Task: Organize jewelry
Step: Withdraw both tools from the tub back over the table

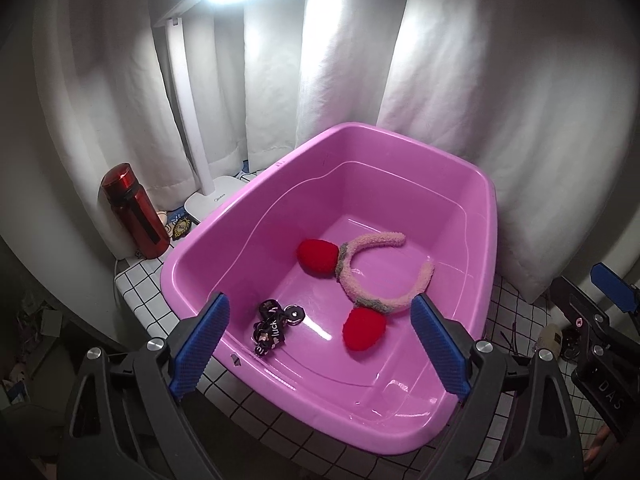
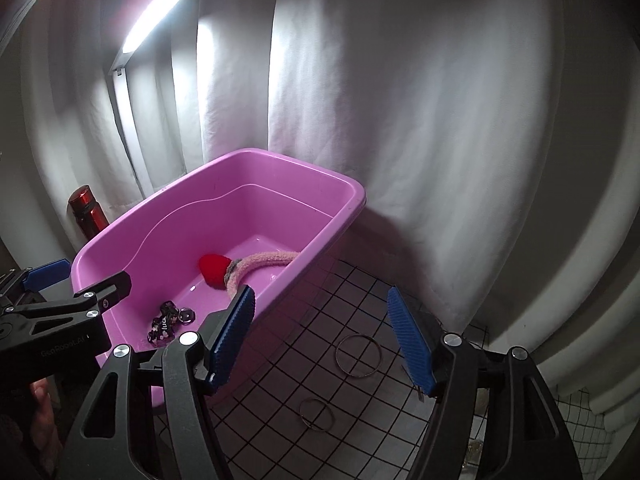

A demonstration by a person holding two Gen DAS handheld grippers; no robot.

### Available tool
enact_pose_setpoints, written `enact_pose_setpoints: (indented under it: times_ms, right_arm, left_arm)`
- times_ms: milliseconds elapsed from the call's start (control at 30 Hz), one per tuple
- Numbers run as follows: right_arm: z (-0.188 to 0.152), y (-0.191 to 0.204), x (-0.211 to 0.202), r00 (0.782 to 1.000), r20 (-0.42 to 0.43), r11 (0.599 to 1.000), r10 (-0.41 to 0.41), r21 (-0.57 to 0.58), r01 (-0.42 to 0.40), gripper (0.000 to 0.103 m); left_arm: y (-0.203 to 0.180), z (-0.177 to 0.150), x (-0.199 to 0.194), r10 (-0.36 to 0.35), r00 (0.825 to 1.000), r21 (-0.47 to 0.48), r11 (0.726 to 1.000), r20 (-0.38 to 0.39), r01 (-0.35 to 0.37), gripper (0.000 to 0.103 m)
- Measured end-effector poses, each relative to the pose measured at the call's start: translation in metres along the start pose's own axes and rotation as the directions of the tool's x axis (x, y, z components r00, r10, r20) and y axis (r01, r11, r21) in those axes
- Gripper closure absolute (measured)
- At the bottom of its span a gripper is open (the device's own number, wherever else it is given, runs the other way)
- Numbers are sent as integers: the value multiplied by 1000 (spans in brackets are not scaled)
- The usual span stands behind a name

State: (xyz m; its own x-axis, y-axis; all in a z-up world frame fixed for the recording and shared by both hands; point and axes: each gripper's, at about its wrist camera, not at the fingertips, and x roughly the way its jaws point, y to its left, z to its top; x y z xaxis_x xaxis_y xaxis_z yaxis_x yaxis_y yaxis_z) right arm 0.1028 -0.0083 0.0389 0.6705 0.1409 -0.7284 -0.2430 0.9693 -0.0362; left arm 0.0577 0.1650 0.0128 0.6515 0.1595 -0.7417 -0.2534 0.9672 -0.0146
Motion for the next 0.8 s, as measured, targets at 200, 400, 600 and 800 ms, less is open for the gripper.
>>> enact_pose_setpoints:
  times_ms: [200, 400, 600, 800]
  right_arm:
    - [-37, -35, -25, 999, -9, 996, -36, 76, 36, 37]
    - [-77, -71, -45, 994, -47, 984, -101, 145, 107, 37]
    - [-117, -102, -61, 984, -97, 960, -151, 224, 169, 37]
    - [-159, -126, -65, 970, -167, 933, -177, 286, 219, 37]
  left_arm:
    - [-22, -10, -14, -54, 999, 38, 998, -7, 54, 13]
    - [-53, -28, -30, -119, 993, 112, 987, -14, 119, 12]
    - [-85, -52, -43, -233, 972, 159, 959, -32, 236, 11]
    - [-117, -80, -42, -303, 949, 237, 919, -88, 316, 9]
